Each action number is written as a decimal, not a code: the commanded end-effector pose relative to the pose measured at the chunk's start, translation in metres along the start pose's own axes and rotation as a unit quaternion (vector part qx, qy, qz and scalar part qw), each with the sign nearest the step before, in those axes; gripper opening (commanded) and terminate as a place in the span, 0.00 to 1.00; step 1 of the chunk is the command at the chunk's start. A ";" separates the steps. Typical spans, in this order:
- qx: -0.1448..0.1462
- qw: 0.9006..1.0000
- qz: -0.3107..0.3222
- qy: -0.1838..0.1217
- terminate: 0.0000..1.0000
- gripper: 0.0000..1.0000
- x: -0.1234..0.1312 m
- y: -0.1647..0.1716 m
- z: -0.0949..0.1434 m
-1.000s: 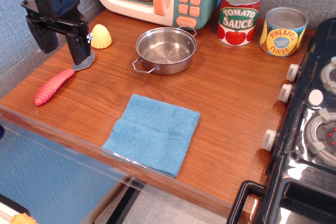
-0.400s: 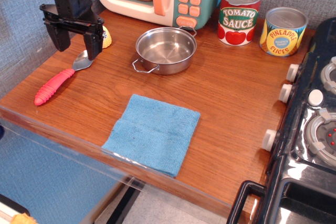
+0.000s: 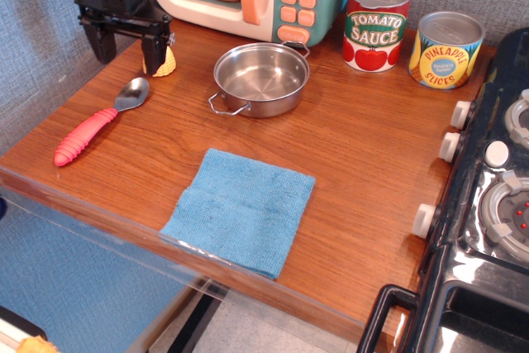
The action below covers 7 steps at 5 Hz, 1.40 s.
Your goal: Move the lemon to the right of the metal pot.
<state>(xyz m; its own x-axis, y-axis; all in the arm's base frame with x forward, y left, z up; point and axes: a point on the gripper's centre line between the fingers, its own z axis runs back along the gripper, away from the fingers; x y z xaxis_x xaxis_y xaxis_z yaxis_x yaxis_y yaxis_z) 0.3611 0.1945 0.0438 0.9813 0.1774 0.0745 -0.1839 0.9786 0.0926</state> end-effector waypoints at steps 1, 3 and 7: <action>-0.011 0.999 0.039 -0.027 0.00 1.00 0.040 0.019 0.001; -0.022 0.999 0.029 -0.019 0.00 0.00 0.047 0.009 -0.013; -0.085 0.980 -0.085 -0.160 0.00 0.00 0.049 -0.066 0.119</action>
<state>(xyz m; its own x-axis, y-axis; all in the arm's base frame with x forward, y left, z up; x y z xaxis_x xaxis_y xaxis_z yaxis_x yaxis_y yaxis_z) 0.4182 0.1200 0.1272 0.9479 -0.0037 0.3184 0.0268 0.9973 -0.0681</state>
